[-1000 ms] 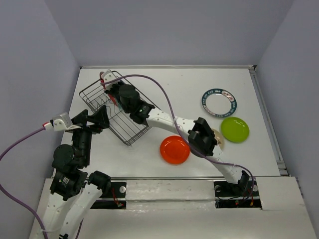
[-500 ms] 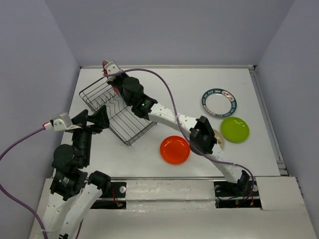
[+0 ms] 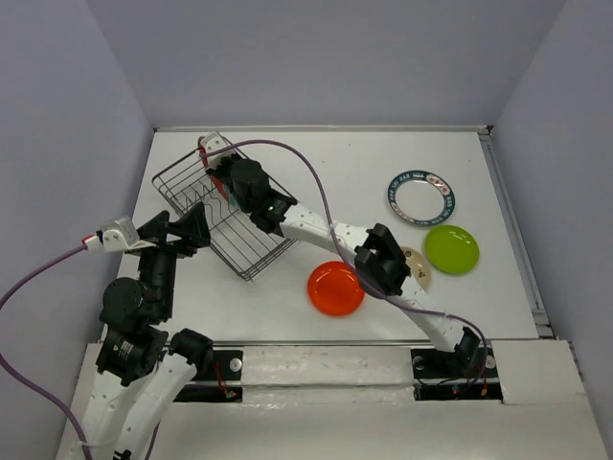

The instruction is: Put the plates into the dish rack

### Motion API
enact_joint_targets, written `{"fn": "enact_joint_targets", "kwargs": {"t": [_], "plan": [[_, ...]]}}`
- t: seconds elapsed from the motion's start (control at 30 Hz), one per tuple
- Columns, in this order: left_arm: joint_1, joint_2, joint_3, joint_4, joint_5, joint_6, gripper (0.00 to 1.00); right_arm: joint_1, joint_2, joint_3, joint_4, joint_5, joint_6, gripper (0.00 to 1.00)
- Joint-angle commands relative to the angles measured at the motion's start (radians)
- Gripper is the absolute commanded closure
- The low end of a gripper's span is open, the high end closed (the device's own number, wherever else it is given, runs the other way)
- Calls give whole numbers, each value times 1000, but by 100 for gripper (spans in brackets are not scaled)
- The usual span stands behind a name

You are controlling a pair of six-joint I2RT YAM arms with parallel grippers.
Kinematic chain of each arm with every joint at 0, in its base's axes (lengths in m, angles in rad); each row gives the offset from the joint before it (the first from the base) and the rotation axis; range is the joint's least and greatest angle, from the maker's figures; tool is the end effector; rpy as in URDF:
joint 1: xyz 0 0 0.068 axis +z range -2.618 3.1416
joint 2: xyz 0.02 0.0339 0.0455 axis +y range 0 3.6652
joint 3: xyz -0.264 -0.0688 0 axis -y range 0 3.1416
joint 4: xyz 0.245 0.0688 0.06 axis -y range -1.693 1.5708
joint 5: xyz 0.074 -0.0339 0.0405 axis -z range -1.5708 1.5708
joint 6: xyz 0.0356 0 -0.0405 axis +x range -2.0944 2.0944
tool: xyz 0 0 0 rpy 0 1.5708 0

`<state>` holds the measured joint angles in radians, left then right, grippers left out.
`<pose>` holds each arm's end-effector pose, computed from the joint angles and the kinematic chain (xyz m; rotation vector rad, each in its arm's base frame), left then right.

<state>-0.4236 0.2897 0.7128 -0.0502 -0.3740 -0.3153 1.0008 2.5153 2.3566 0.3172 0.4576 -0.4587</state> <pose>0.0651 -0.0151 0.3833 -0.2651 1.2067 -0.4198 0.3316 0.4882 0.3055 -0.6389 1.2792 0.1235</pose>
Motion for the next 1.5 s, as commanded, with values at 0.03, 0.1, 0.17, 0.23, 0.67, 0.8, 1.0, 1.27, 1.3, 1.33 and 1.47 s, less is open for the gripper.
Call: {"fn": "enact_joint_targets", "kwargs": {"t": [0.03,0.1,0.17,0.23,0.67,0.8,1.0,1.27,1.3,1.33,1.47], "plan": [[5,0,2,42,-6,12,1,-7,-59,-19,183,-19,37,93],[5,0,2,42,-6,10,1,-7,-62,-39,174,-40,43,93],[5,0,2,42,-5,10,1,-7,-64,-42,157,-46,49,93],[5,0,1,43,-2,12,1,-7,-64,-45,148,-40,57,93],[5,14,-4,42,13,7,1,-27,-289,-227,-13,0,260,19],[0,17,-7,42,37,5,1,-62,-612,-581,-27,25,389,20],[-7,20,-13,68,69,1,1,-475,-1016,-1155,-148,-245,957,38],[-29,40,-16,78,106,1,1,-1011,-1169,-1553,-112,-505,1190,48],[-27,42,-16,78,106,4,1,-1072,-1138,-1536,-112,-516,1178,47],[-29,42,-16,78,106,4,1,-1102,-1118,-1522,-113,-528,1160,47],[-43,43,-15,79,113,8,1,-1255,-977,-1430,-150,-600,1115,43]]}}
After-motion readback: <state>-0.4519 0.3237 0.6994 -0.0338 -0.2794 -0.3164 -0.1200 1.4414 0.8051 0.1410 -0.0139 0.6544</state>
